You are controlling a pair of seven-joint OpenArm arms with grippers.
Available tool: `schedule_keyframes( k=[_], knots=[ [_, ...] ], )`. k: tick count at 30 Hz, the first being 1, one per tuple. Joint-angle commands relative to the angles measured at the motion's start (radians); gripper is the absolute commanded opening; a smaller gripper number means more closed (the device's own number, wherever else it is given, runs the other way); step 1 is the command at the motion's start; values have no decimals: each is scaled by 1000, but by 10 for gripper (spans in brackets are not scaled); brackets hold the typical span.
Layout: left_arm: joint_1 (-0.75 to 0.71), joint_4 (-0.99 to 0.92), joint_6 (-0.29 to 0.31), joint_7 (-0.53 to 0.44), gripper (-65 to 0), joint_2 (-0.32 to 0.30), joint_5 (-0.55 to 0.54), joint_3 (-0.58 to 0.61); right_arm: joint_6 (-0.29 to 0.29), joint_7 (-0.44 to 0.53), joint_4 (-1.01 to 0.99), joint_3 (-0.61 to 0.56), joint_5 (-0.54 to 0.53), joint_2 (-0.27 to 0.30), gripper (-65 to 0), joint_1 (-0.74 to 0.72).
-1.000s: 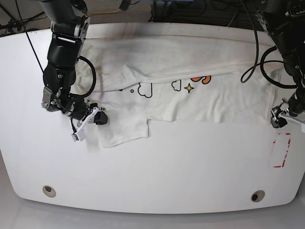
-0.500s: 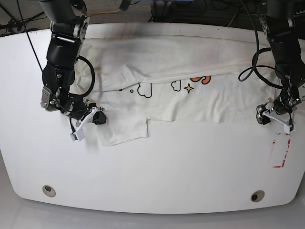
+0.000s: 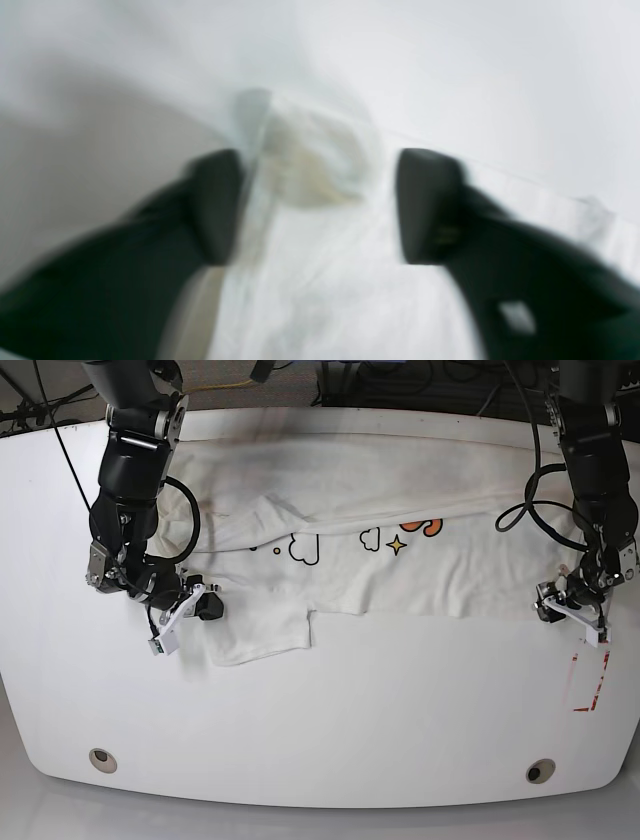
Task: Fold the T-shirt properly
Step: 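Lower both grippers and pinch the shirt's opposite long edge, then lift the pinched edge and fold it over onto the first fold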
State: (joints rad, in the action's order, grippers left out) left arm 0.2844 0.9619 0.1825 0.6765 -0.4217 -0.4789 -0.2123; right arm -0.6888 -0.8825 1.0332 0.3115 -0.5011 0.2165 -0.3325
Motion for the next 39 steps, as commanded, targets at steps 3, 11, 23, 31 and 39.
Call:
schedule_keyframes(
  k=[3,11,23,31,39],
  knots=[
    [19,7,2,9,-537,-10,-7,-2,-9,18,20,1,-23,11,-650,-32],
    [22,48,8,9,-650,-13,-8,-5,-9,18,121,-2,-23,11,-650,-32],
    [-41,263,94,18,-650,-35,-11,-11,-9,-114,341,-38,-29,33,-650,-3],
    [-179,397,97,18,-650,-35,-11,-135,-9,-166,503,-33,-32,59,-650,88],
    [-313,504,245,75,-650,-29,-11,-273,-9,-171,689,-2,-93,59,-650,264]
  ],
)
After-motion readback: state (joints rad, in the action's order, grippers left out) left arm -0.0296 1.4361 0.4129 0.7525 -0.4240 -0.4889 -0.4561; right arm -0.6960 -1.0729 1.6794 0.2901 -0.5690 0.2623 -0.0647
